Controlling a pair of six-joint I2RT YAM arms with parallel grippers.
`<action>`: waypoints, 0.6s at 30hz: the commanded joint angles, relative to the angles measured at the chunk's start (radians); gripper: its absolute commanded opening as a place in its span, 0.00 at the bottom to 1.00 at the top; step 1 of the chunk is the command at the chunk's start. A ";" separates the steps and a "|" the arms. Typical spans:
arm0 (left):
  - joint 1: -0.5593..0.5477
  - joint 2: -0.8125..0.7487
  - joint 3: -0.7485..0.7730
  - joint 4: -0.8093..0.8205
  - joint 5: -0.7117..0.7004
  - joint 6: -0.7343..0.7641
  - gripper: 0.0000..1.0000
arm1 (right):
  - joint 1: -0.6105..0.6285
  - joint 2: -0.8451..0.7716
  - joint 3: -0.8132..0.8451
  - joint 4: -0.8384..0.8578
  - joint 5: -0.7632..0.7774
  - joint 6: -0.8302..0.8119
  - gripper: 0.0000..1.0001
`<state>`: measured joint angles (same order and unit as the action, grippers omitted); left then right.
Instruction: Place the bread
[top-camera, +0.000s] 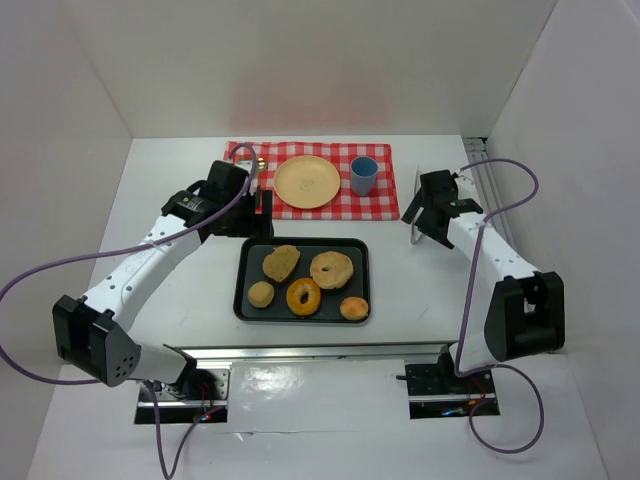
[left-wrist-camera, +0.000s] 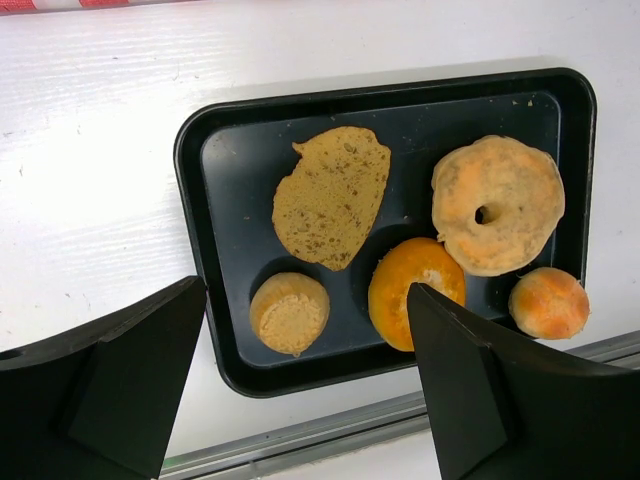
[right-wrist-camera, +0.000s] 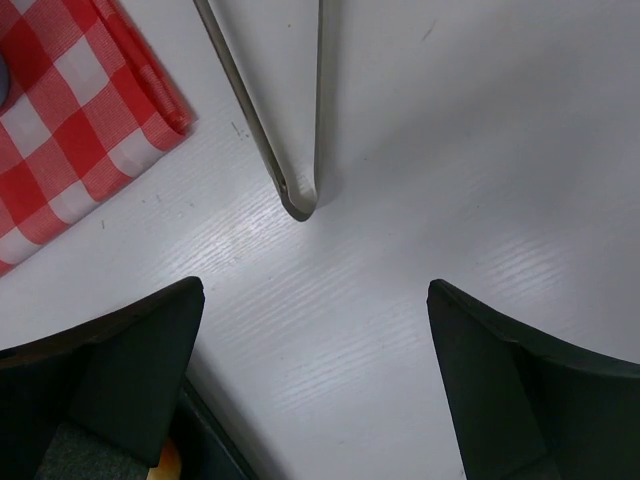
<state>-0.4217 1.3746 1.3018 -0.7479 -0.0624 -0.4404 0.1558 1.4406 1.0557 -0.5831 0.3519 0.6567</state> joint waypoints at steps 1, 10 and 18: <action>0.004 0.000 0.007 0.005 0.010 0.026 0.95 | -0.009 -0.019 -0.026 0.028 0.022 0.003 1.00; 0.004 -0.009 -0.003 0.005 0.010 0.017 0.95 | -0.009 -0.048 -0.071 0.089 0.013 -0.034 1.00; 0.004 0.012 0.016 0.005 0.029 0.017 0.95 | -0.019 -0.042 -0.102 0.224 0.024 -0.130 1.00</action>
<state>-0.4217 1.3811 1.3018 -0.7479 -0.0528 -0.4408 0.1513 1.4113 0.9634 -0.4770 0.3531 0.5835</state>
